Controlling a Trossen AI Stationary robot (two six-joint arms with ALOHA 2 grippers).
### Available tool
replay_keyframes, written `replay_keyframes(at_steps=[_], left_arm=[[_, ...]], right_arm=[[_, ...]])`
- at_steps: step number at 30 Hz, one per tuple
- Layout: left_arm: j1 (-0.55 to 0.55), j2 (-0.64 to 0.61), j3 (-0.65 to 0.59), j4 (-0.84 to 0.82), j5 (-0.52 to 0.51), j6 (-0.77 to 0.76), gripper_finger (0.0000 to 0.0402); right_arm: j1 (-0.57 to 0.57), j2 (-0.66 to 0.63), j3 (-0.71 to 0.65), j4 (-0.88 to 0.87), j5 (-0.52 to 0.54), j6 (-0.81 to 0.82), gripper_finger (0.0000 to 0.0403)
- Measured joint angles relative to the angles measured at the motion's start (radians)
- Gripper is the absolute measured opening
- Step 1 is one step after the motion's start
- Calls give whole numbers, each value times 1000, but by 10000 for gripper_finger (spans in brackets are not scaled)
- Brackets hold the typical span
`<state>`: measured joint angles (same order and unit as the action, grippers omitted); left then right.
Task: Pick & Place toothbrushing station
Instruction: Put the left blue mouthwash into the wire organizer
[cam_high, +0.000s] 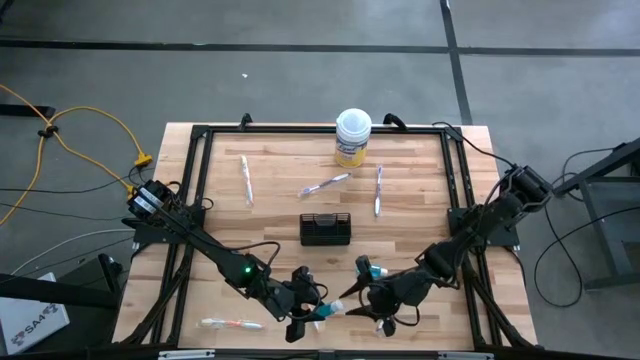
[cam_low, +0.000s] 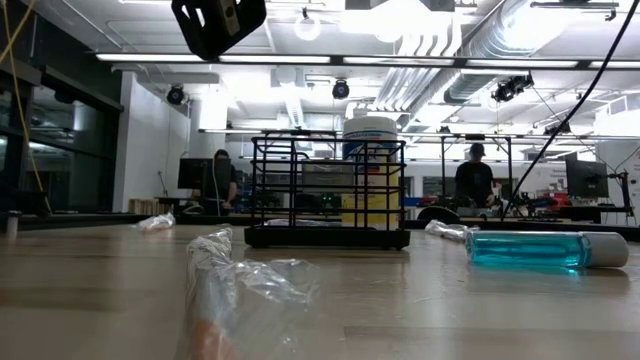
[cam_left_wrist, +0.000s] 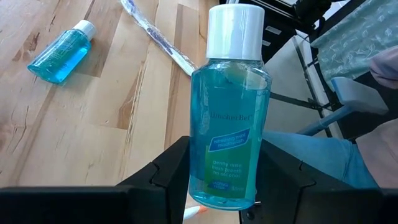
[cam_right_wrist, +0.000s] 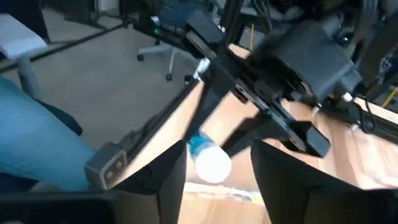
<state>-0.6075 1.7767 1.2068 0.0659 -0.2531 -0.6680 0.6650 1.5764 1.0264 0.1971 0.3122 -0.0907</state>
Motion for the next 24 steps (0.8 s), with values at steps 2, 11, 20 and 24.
replay_keyframes(at_steps=[2, 11, 20, 24], left_arm=[[0, 0, 0, 0, 0, 0, 143], [-13, 0, 0, -2, 39, 12, 143], [-12, 0, 0, -2, 39, 13, 143], [-12, 0, 0, -2, 39, 13, 143]], right_arm=[[4, 0, 0, 0, -2, 23, 193], [-5, 0, 0, -9, -19, 96, 211], [-19, 70, -1, 43, -52, 87, 212], [-24, 69, -1, 54, -54, 87, 211]])
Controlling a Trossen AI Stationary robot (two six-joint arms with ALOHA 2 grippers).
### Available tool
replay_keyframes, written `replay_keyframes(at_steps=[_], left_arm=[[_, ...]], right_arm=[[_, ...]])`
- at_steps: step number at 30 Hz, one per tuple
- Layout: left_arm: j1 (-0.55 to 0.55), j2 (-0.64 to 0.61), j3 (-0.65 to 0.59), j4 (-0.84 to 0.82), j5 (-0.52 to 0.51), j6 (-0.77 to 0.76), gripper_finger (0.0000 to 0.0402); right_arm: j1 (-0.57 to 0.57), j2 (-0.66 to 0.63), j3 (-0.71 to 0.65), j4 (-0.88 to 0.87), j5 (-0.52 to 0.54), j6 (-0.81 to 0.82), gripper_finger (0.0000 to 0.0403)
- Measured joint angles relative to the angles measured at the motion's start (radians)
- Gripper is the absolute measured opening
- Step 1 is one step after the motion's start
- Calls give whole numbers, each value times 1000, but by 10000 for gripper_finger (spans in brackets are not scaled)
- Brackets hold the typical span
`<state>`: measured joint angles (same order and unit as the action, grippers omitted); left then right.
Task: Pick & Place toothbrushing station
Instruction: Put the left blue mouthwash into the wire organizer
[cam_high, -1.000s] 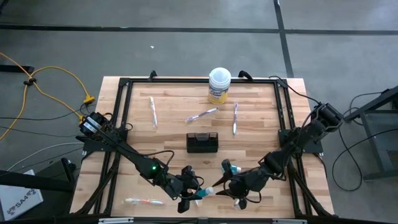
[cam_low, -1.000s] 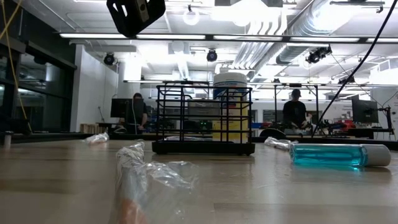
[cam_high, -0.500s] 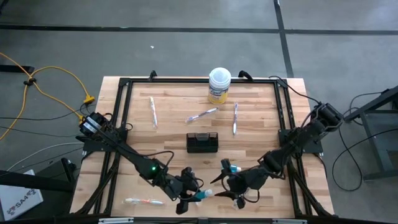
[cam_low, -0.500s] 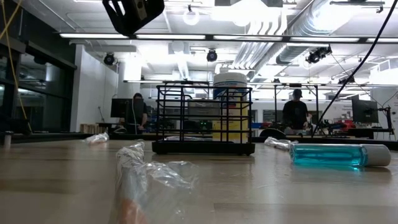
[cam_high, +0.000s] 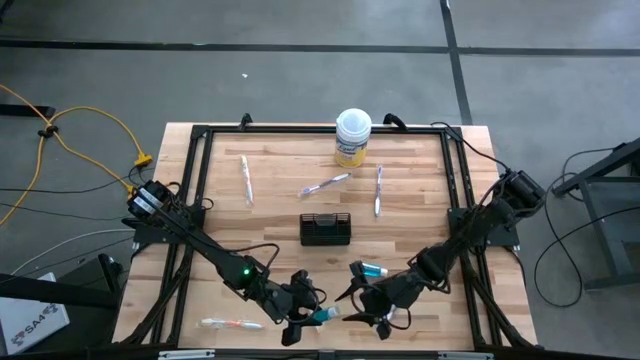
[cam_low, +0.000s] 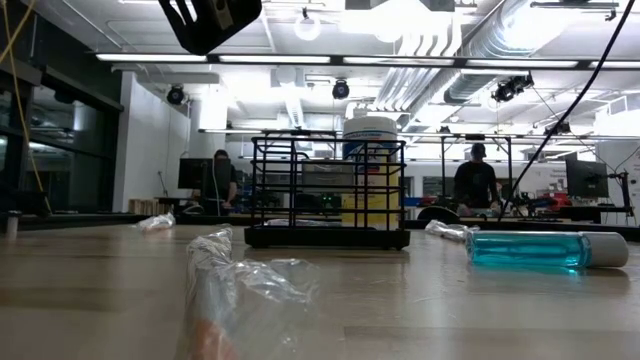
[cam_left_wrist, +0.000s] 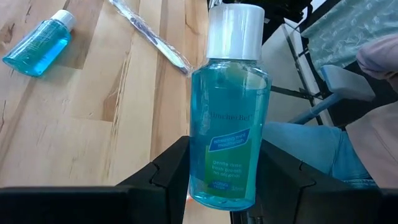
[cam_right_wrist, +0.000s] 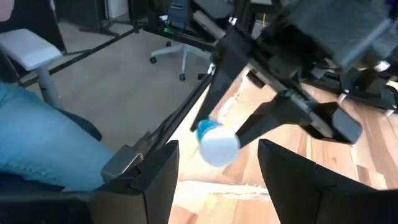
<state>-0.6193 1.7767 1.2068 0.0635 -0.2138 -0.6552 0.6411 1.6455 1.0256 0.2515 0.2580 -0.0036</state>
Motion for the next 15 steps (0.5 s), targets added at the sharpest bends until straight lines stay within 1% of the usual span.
replay_keyframes(at_steps=[15], left_arm=[[36, 0, 0, 6, 5, 3, 143]], right_arm=[[-3, 0, 0, 13, -4, 0, 210]])
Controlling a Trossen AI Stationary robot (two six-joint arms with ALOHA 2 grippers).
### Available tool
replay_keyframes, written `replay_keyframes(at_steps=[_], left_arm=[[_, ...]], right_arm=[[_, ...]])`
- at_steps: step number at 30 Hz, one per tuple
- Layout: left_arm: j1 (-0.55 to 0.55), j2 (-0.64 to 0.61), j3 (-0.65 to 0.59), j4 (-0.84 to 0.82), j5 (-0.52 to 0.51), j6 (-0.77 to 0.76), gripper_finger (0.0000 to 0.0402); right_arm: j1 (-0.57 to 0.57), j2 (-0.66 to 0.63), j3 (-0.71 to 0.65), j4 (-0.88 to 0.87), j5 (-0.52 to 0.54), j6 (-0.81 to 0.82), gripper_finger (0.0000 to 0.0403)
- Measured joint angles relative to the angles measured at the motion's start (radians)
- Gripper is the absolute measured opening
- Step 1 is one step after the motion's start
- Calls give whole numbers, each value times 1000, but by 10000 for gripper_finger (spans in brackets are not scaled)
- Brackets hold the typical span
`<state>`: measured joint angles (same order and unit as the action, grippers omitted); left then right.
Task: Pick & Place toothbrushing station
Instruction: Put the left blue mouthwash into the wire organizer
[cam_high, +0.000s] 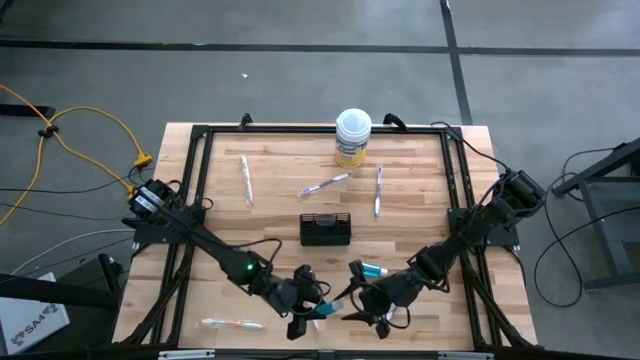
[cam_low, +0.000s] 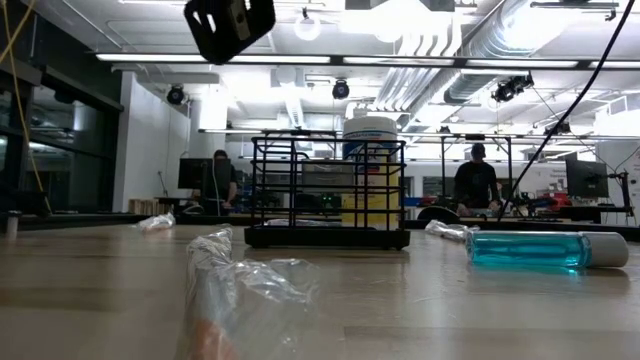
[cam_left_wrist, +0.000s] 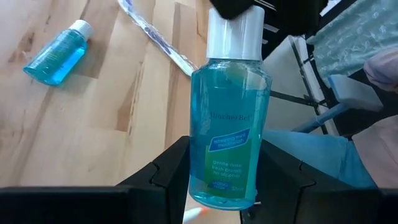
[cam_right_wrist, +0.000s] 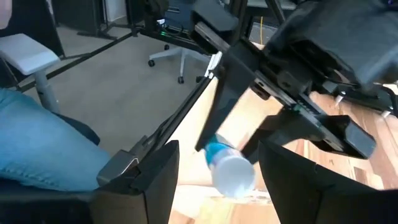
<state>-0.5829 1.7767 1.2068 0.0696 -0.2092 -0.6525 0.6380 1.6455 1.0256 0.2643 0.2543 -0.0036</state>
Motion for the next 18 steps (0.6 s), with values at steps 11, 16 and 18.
replay_keyframes(at_steps=[11, 16, 18], left_arm=[[4, 0, 0, 9, 5, 1, 143], [4, 0, 0, 23, 17, 2, 143], [4, 0, 0, 31, 21, 2, 143]], right_arm=[[-4, 0, 0, -29, 0, 8, 210], [-4, 0, 0, -29, -2, 8, 210], [-4, 0, 0, -28, -12, 8, 210]])
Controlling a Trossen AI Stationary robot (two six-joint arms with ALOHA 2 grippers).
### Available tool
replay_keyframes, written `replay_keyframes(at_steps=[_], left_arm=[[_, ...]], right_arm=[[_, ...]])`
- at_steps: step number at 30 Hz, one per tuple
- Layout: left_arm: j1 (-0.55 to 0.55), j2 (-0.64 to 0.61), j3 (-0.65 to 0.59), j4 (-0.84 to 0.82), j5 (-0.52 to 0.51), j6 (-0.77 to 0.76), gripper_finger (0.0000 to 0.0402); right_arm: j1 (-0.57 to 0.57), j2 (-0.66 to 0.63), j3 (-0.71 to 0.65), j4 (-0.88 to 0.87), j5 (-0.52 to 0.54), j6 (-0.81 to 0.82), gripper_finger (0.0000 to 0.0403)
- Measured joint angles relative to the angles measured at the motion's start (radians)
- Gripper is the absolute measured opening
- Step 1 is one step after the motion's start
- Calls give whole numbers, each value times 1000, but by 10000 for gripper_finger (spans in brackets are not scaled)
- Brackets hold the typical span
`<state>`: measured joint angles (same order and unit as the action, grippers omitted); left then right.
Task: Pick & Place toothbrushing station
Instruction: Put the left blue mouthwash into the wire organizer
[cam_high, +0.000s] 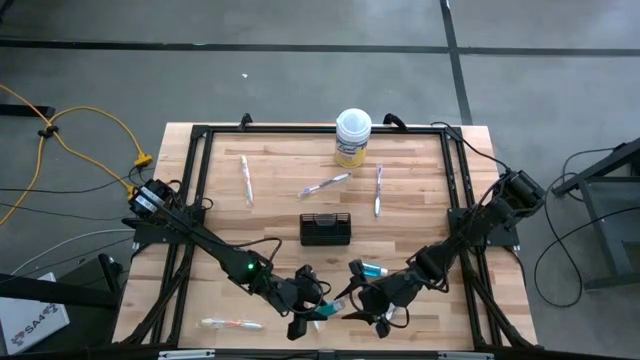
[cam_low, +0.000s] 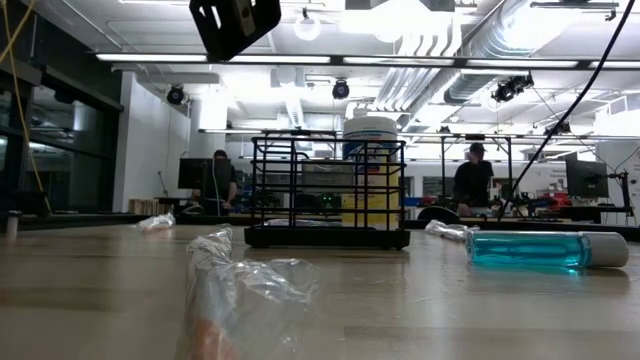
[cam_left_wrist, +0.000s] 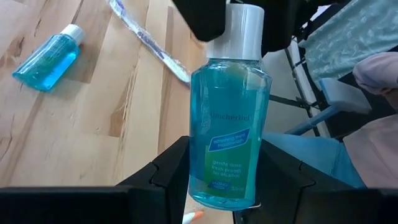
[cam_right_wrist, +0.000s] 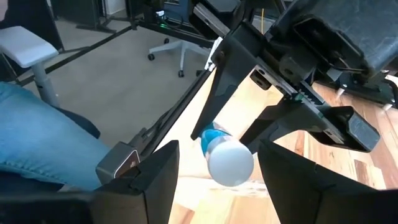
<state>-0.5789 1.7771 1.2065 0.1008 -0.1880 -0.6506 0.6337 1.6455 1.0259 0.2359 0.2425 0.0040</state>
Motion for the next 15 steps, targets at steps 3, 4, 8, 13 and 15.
replay_keyframes(at_steps=[3, 4, 8, 13, 15], left_arm=[[0, 0, 0, 3, 0, 0, 143], [0, 0, 0, 5, 0, 0, 143], [0, 0, 0, 10, 0, 0, 143], [0, 0, 0, 11, 1, 0, 143], [0, 0, 0, 12, 1, 0, 143]], right_arm=[[-2, 0, 0, 0, -14, 0, 210], [-2, 0, 0, 0, -14, 0, 210], [-2, 0, 0, 0, -15, 0, 210], [-3, 0, 0, 0, -14, 0, 210], [-9, 2, 0, 1, -17, 0, 210]])
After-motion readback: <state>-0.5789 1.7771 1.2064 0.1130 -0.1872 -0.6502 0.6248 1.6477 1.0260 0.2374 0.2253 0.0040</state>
